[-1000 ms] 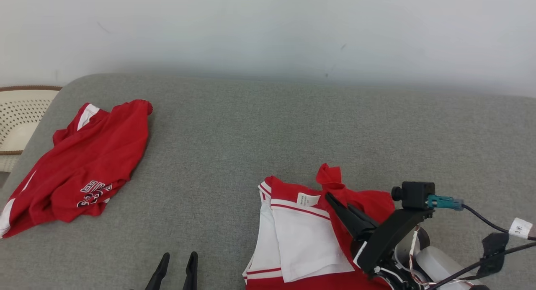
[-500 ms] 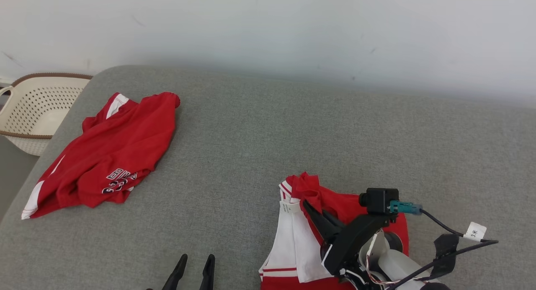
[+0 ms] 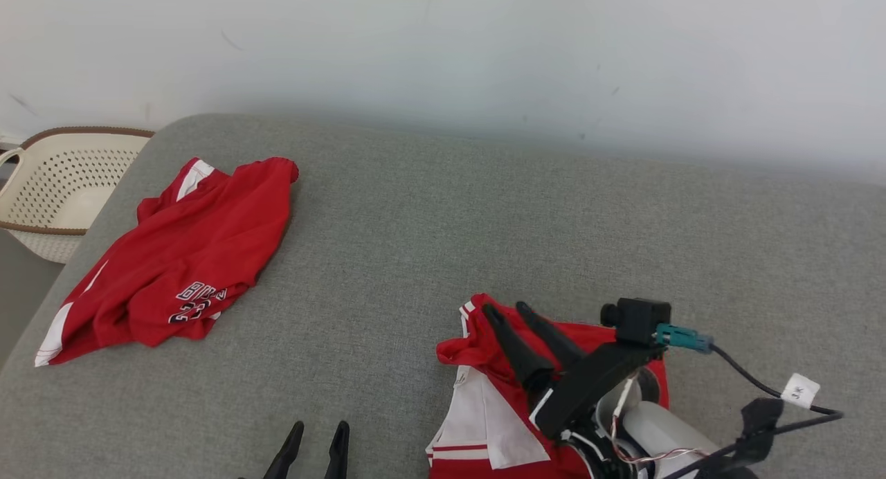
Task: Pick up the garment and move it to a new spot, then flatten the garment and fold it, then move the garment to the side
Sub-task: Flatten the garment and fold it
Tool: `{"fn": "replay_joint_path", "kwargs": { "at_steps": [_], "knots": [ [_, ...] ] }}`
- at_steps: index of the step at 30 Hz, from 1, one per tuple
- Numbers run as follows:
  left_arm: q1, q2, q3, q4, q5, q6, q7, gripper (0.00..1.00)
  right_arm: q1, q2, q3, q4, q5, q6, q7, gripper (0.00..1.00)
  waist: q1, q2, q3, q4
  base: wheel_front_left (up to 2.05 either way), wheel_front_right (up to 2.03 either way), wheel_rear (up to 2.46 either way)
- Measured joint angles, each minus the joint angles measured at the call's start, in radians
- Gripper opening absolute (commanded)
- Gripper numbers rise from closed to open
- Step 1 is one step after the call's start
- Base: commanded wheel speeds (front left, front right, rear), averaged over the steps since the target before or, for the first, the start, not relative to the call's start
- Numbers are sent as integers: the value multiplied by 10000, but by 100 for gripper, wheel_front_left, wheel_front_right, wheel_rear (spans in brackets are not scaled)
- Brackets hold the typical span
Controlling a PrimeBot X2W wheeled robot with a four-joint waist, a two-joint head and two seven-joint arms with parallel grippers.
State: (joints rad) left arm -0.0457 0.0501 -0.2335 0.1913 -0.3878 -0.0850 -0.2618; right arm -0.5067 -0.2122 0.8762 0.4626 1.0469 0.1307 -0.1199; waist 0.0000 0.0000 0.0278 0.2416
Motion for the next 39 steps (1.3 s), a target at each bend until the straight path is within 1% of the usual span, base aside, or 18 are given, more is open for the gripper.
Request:
{"fn": "replay_joint_path", "kwargs": {
  "at_steps": [1, 5, 9, 13, 16, 18, 21, 22, 24, 25, 32, 35, 39],
  "knots": [
    [8, 2, 25, -12, 12, 0, -2, 100, 1, -244, -12, -431, 167, 0, -232, 100, 0, 0, -13, -71, 0, 0, 0],
    [49, 2, 100, -69, 38, 0, 0, 100, 29, -830, -222, -1221, 405, 0, -679, 100, 0, 1, -26, -205, 0, 0, 0],
    [68, 2, 234, -138, 92, 2, 0, 100, 63, -1417, -708, -1584, 182, 0, -1035, 100, 0, 0, -27, -304, 0, 0, 0],
    [100, 2, 353, -249, 157, 21, -2, 100, 275, -1835, -1409, -1565, -222, 0, -1231, 100, 1, 0, 17, -335, 0, 0, 0],
    [108, 2, 447, -320, 207, 36, -2, 100, 450, -2125, -1749, -1298, -970, 0, -1281, 100, 0, 0, 68, -330, 0, 0, 0],
    [132, 2, 487, -362, 244, 40, 0, 100, 628, -2153, -1919, -1097, -1388, 0, -1294, 100, 0, 0, 104, -329, 0, 0, 0],
    [155, 2, 541, -414, 265, 48, -2, 100, 857, -2021, -1992, -780, -1900, 0, -1292, 100, 0, 0, 169, -331, 0, 0, 0],
    [155, 2, 548, -433, 265, 48, 0, 100, 884, -1971, -1981, -656, -2105, 0, -1260, 84, 0, 1, 196, -335, 0, 0, 0],
    [151, 2, 562, -470, 265, 50, -2, 100, 897, -1802, -1987, -445, -2366, 0, -1229, 10, 0, 0, 258, -343, 0, 0, 0],
    [147, 2, 569, -483, 265, 50, -2, 100, 899, -1716, -1965, -318, -2525, 0, -1200, 0, 0, 0, 289, -347, 0, 0, 0],
    [6, 2, 627, -665, 380, 90, -2, 100, 860, -1235, -1655, 660, -3507, 0, -1237, 0, 0, 0, 502, -322, 0, 0, 0],
    [-12, 2, 698, -759, 516, 159, -2, 100, 718, -1135, -1530, 1204, -4196, 0, -1304, 0, 1, 0, 566, -284, 0, 0, 0],
    [-34, 4, 771, -807, 602, 159, 0, 100, 642, -679, -1492, 1768, -4573, 0, -1369, 0, 0, 0, 631, -215, 0, 0, 0]
  ]
}}
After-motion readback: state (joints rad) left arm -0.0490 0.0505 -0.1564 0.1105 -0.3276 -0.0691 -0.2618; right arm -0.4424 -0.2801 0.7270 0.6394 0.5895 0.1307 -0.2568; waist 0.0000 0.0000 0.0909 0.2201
